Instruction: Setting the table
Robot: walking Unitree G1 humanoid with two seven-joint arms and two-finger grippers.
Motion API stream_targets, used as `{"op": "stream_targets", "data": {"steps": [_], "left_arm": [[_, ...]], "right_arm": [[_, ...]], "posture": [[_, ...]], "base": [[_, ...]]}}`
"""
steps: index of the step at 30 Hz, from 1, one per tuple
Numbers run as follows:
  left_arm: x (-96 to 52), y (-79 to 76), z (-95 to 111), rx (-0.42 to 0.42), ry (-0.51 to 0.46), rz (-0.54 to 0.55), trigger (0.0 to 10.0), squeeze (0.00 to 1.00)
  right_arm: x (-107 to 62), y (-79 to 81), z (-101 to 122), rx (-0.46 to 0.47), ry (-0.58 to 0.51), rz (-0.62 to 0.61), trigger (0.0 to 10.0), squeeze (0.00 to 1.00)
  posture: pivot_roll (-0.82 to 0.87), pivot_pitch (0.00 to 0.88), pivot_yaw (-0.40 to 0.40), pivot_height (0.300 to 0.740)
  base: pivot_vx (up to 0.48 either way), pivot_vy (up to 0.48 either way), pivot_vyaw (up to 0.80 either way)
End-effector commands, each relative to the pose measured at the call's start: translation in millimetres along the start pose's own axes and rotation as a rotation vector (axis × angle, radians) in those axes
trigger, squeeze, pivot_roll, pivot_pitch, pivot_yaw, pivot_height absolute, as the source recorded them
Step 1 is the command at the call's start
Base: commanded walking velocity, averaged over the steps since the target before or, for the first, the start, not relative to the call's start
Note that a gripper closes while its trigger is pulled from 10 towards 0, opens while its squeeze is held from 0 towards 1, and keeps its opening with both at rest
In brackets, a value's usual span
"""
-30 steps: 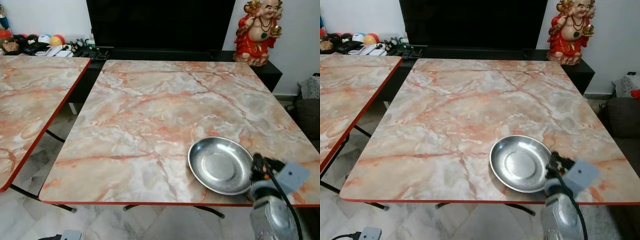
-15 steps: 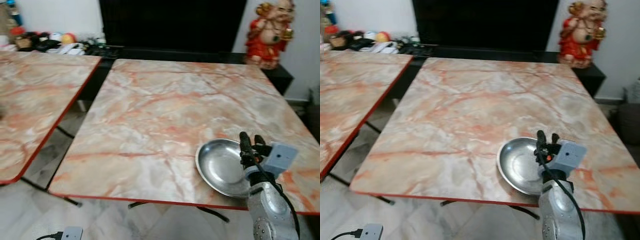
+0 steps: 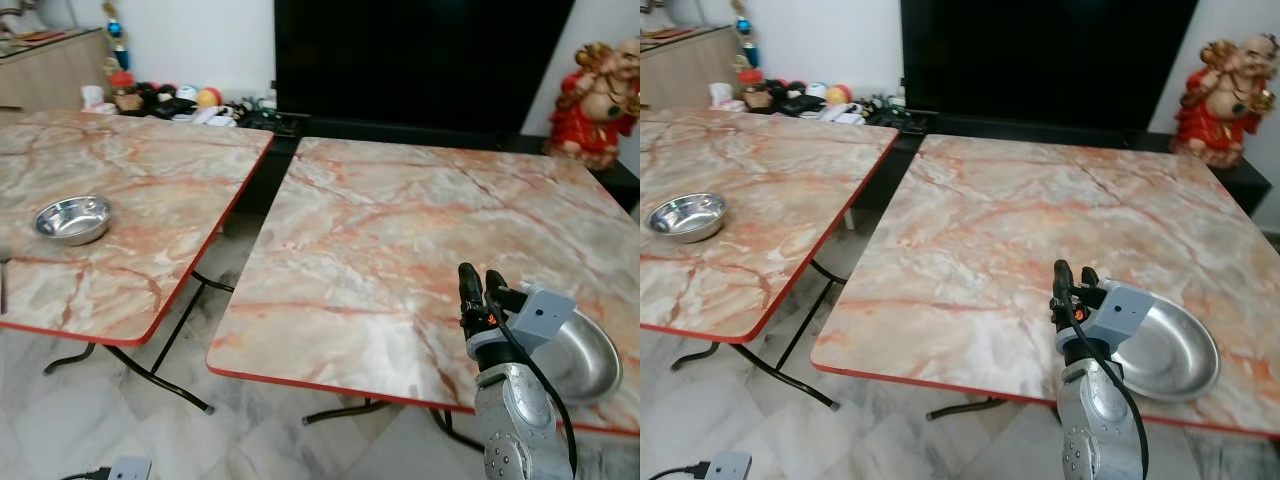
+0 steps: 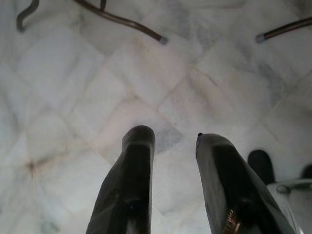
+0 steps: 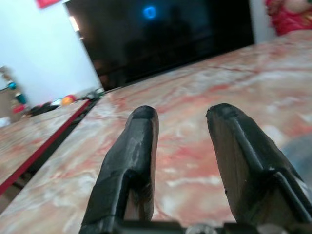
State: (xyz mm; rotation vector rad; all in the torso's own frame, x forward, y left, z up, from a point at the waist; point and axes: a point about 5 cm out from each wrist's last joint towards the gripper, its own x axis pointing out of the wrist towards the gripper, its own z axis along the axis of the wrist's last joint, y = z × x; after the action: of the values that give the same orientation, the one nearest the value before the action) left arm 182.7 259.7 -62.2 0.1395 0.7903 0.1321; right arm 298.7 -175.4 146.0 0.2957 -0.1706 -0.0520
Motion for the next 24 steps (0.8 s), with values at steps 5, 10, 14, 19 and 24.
{"op": "stream_targets", "data": {"steps": [5, 10, 14, 19, 24], "left_arm": [[-3.0, -2.8, -10.8, -0.026, 0.033, -0.002, 10.0, 0.00], [-4.7, -2.1, -15.3, -0.032, 0.043, 0.002, 10.0, 0.00], [-5.1, -2.7, -16.5, -0.035, 0.045, 0.003, 10.0, 0.00], [-4.9, -3.6, -16.4, -0.039, 0.045, 0.003, 10.0, 0.00], [-4.5, -5.0, -15.5, -0.044, 0.042, 0.000, 10.0, 0.00]], "right_arm": [[1.6, -1.0, -2.3, 0.014, 0.013, -0.014, 10.0, 0.00], [4.9, 1.3, -1.9, 0.020, 0.011, -0.013, 10.0, 0.00], [6.9, 4.3, -2.6, 0.023, 0.012, -0.004, 10.0, 0.00], [7.5, 5.6, -3.3, 0.021, 0.013, 0.001, 10.0, 0.00], [8.1, 5.9, -3.2, 0.013, 0.013, 0.002, 10.0, 0.00]], "posture": [[-0.05, 0.082, 0.003, 0.740], [-0.05, 0.090, 0.000, 0.740], [-0.05, 0.099, -0.001, 0.740], [-0.05, 0.100, -0.006, 0.740], [-0.05, 0.101, -0.007, 0.740]], "base": [[0.000, 0.480, 0.00], [0.000, 0.480, 0.00], [0.000, 0.480, 0.00], [0.000, 0.480, 0.00], [0.000, 0.480, 0.00]]}}
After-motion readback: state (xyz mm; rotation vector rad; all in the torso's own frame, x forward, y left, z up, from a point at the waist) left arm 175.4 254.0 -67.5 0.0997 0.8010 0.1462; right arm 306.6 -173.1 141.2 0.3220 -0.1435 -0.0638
